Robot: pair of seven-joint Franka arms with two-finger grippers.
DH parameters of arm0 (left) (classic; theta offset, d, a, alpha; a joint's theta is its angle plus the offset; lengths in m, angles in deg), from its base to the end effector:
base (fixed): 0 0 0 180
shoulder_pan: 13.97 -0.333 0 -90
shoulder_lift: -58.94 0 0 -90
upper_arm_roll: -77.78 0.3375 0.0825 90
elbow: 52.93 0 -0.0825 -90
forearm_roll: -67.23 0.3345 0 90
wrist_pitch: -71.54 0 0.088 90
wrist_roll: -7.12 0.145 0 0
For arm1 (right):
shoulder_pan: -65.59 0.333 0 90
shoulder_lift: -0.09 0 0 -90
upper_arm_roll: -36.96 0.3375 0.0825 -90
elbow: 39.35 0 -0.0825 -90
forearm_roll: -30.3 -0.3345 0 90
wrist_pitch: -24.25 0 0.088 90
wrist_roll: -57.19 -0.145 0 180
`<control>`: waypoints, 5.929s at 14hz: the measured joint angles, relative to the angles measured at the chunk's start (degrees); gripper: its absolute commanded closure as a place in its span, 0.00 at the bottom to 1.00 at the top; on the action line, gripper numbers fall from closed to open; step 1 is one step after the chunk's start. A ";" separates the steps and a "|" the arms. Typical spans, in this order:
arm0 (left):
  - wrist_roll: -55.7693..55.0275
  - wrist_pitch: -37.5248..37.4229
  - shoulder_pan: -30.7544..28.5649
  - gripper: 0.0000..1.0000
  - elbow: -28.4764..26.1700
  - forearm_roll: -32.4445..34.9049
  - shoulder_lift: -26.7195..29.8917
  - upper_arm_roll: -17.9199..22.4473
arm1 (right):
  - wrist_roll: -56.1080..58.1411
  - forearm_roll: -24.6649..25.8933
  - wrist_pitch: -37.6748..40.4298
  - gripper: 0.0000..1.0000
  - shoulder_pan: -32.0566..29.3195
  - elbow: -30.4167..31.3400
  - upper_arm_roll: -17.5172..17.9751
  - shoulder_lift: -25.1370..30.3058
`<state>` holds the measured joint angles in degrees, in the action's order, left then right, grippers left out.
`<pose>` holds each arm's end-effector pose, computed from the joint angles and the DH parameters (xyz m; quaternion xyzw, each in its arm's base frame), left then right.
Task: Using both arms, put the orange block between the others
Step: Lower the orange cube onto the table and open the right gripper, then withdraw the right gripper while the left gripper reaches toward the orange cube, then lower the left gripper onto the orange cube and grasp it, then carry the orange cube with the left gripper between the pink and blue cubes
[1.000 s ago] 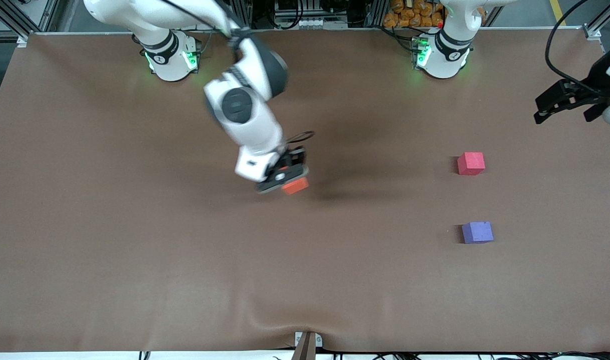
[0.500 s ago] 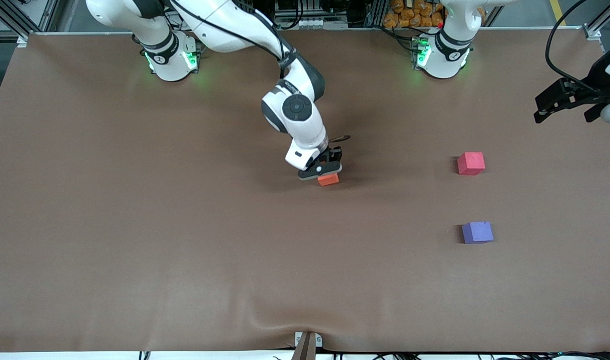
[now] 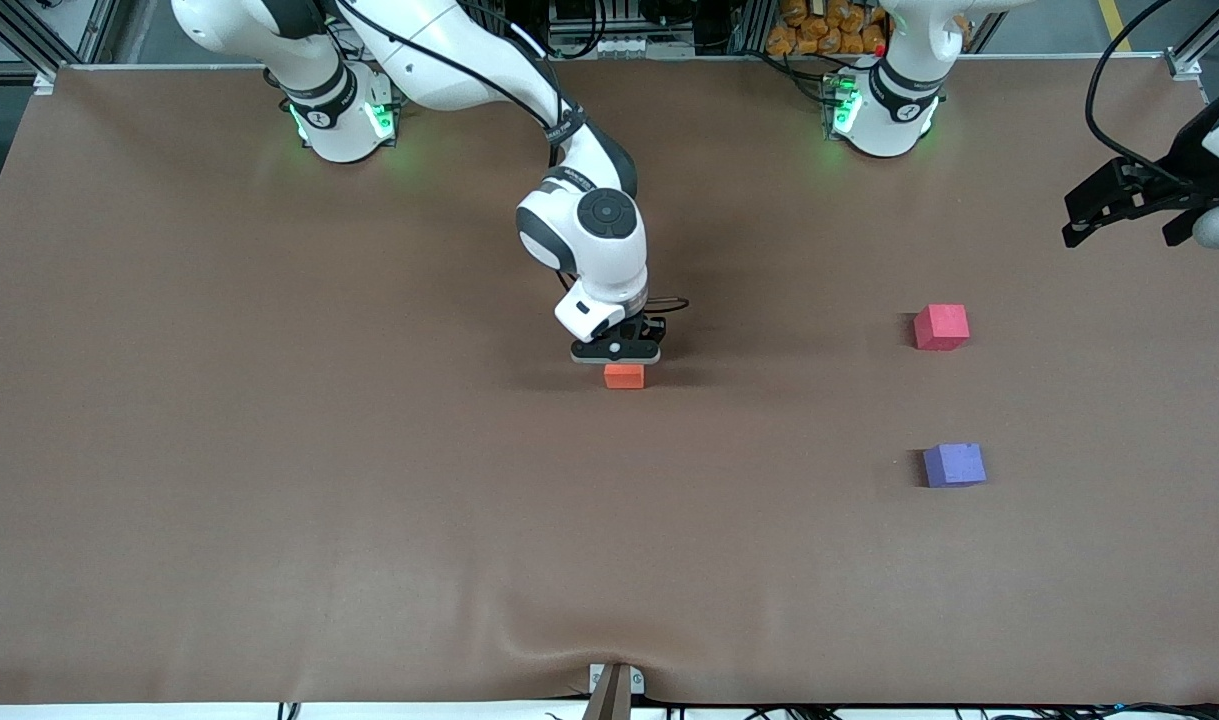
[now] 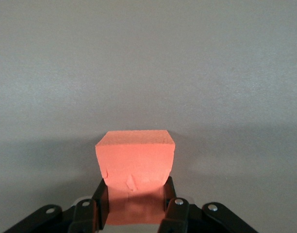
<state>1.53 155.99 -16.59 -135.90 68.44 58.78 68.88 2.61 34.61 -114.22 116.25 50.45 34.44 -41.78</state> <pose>0.4944 -0.0510 0.6493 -0.9999 0.0049 -0.0125 0.0090 0.4625 0.5202 0.2354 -0.9971 0.0230 -0.0690 0.0208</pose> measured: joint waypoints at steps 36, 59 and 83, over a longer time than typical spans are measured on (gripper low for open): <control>-25.94 19.26 30.10 0.00 1.72 1.27 -26.33 -8.59 | 60.48 -5.25 50.95 0.00 -51.77 -0.01 -1.26 46.28; -39.27 37.25 41.28 1.00 5.67 2.97 -49.70 -0.05 | 55.07 -3.50 53.51 0.00 -52.01 -2.46 -1.55 44.43; 4.03 43.42 -9.71 1.00 -31.15 3.08 -19.59 0.18 | 55.07 -3.57 53.99 0.00 -51.94 -2.33 -0.99 44.02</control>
<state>5.56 199.40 -26.30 -167.05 71.51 39.19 69.07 57.68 31.03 -60.24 64.31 48.13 33.45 2.24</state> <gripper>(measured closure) 0.467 0.000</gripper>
